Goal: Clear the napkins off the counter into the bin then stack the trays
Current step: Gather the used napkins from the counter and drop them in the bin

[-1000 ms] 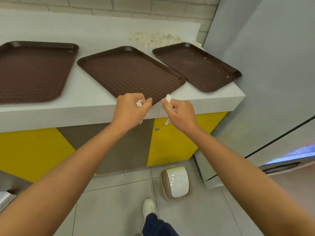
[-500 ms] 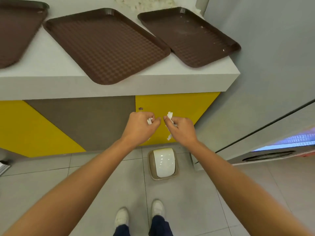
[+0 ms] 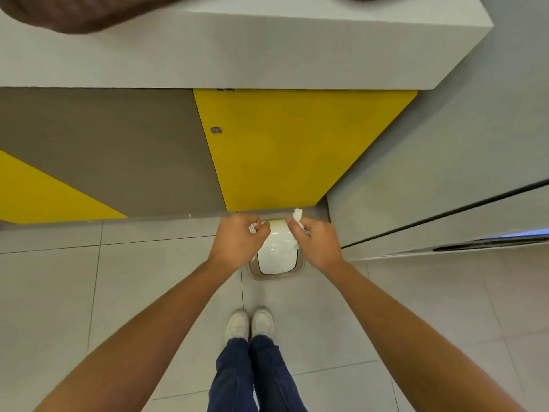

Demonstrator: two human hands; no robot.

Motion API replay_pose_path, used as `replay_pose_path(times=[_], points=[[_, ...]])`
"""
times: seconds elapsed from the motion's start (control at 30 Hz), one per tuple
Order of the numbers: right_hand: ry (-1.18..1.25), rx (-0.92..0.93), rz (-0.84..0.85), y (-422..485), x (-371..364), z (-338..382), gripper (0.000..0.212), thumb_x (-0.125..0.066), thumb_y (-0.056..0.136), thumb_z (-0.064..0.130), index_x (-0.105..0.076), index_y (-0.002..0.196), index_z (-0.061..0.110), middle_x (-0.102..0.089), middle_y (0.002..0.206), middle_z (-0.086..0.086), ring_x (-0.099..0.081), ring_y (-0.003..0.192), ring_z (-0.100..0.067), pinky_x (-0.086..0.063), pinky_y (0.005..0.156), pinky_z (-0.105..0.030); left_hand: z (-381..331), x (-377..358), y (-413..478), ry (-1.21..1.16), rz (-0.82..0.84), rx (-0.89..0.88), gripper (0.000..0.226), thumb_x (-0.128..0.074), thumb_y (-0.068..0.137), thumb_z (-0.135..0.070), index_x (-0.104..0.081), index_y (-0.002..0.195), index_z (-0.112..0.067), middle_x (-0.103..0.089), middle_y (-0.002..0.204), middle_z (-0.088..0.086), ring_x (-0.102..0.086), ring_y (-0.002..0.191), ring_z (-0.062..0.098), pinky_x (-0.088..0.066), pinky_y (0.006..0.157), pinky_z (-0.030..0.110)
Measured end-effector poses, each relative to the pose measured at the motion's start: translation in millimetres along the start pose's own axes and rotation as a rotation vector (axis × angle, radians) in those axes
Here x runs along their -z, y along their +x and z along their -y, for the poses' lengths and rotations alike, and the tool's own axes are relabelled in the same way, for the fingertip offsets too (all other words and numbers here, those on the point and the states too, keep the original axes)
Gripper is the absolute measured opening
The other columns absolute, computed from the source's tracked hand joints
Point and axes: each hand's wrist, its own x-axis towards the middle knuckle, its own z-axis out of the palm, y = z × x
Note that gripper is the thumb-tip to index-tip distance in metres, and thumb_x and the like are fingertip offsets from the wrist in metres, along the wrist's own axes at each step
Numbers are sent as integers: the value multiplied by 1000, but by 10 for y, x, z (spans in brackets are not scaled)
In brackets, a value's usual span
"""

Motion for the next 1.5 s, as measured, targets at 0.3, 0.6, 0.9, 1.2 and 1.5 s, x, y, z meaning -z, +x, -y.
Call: replay_pose_path(times=[0.3, 0.6, 0.9, 1.2, 1.5], points=[[101, -244, 48, 282, -1148, -1053, 54, -46, 95, 42, -55, 76, -8, -56, 69, -22, -51, 66, -33, -40, 60, -34, 1085, -824, 395, -27, 24, 178, 34, -61, 84, -19, -56, 53, -6, -62, 63, 22, -43, 48, 17, -34, 46, 17], [293, -569, 47, 661, -2179, -1706, 41, -39, 99, 31, -64, 90, 0, -54, 74, 1, -49, 73, -14, -42, 73, -26, 1989, -1463, 755, -47, 2, 244, 30, -59, 83, -17, -60, 64, 7, -48, 52, 13, -40, 39, 6, -32, 42, 12], [986, -1135, -36, 964, -2618, -1800, 20, -43, 97, 24, -56, 105, 12, -53, 81, -2, -44, 65, -12, -37, 40, -16, 2361, -1606, 776, -80, -6, 296, 32, -60, 85, -16, -61, 66, 10, -60, 66, 25, -43, 48, 8, -34, 42, 10], [1241, -1169, 20, 1162, -2749, -1917, 20, -48, 96, 29, -57, 87, 13, -55, 69, -6, -47, 70, -18, -48, 71, -30, 2454, -1632, 749, -126, -16, 288, 32, -60, 86, -16, -62, 65, 8, -53, 56, 12, -44, 45, 3, -35, 42, 7], [1219, -1119, -43, 1018, -2554, -1901, 41, -60, 90, 20, -50, 130, 11, -52, 124, -11, -53, 108, -27, -52, 74, -39, 2345, -1728, 653, -204, -1, 245, 34, -61, 85, -12, -56, 63, 14, -57, 63, 29, -42, 49, 10, -35, 46, 13]])
